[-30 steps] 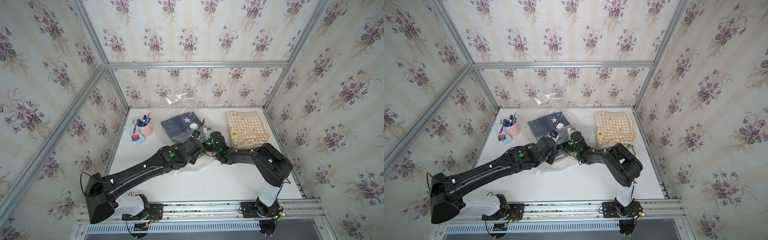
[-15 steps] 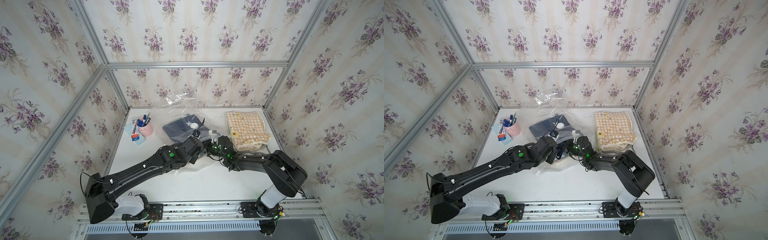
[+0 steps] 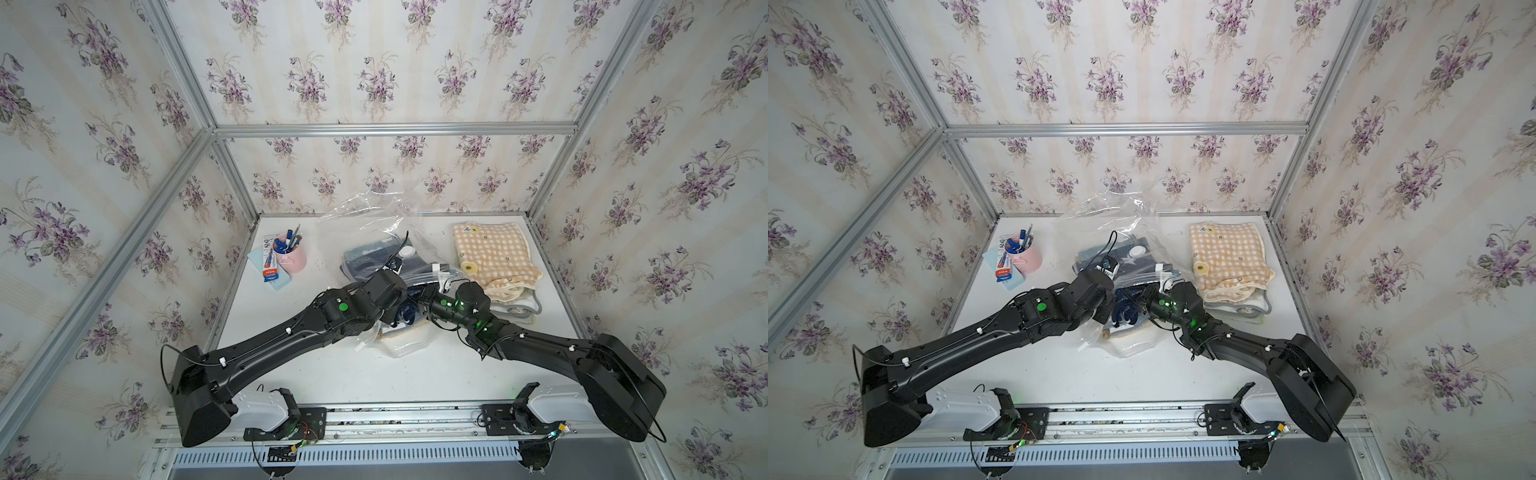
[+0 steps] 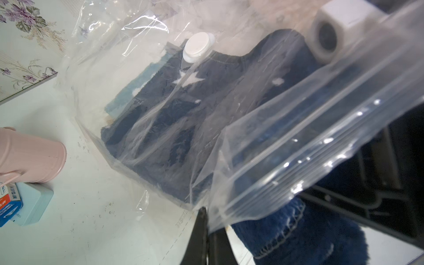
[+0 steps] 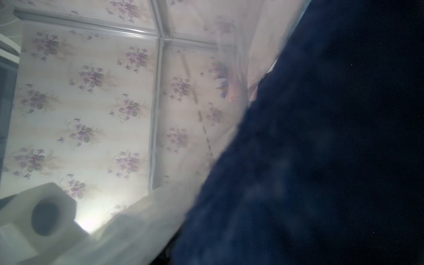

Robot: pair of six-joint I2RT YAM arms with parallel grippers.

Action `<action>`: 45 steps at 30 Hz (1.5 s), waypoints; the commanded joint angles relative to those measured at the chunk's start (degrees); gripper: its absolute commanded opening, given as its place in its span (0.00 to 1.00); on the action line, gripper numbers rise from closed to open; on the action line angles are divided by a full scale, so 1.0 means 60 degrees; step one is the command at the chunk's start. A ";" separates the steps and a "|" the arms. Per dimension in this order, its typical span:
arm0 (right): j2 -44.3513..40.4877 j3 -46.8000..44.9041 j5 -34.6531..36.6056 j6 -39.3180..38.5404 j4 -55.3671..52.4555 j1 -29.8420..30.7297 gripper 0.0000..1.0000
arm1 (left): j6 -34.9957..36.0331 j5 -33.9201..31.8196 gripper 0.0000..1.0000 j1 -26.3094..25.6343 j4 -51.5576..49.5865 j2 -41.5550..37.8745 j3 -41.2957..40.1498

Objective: Take the blanket out of the vacuum bag
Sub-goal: Take out the blanket from the vacuum bag.

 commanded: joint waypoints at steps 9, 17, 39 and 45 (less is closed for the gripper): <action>0.0277 -0.1135 0.0132 -0.0113 0.0660 0.0008 0.40 | -0.0120 0.0556 0.00 0.0014 0.0040 0.0062 -0.0182; -0.1171 -0.1890 0.0756 -0.0051 -0.1046 0.0020 0.51 | -0.0127 0.0781 0.00 0.0022 0.0193 0.0005 -0.0349; -0.3688 -0.3582 0.1515 0.0327 -0.2834 0.0334 0.80 | -0.0232 0.1218 0.00 -0.0085 0.0387 0.0354 -0.0399; -0.2773 -0.3404 0.2423 0.1003 -0.1754 0.1002 0.82 | -0.0377 0.1290 0.00 -0.0161 0.0506 0.0421 -0.0399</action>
